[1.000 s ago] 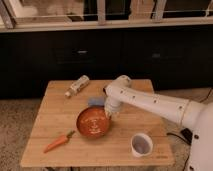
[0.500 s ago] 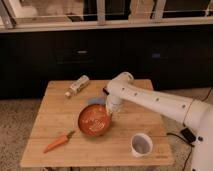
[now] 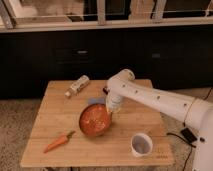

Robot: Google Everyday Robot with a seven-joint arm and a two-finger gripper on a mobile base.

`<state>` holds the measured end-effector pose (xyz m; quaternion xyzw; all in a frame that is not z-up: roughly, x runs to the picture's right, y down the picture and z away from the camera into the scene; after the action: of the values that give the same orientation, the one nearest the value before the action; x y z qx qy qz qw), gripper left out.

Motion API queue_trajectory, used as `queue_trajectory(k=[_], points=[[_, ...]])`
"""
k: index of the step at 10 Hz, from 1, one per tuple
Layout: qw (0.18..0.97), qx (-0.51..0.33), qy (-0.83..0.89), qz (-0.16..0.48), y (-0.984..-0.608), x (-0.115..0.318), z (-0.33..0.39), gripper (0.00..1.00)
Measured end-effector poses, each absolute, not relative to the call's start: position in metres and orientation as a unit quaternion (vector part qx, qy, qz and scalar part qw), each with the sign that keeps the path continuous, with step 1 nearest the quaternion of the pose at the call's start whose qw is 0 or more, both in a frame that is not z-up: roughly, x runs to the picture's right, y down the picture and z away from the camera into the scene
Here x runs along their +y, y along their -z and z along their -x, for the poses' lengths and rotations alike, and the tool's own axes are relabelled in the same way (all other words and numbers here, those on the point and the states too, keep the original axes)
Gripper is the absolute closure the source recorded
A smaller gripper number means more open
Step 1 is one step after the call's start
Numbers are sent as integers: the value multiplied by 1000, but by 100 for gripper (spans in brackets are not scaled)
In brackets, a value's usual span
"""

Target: Pick up the ceramic bowl

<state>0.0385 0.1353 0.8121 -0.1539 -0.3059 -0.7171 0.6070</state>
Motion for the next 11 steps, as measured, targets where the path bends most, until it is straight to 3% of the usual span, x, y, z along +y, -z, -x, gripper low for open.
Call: queue_trajectory(k=[11], points=[[609, -305, 716, 153, -790, 109, -44, 93]])
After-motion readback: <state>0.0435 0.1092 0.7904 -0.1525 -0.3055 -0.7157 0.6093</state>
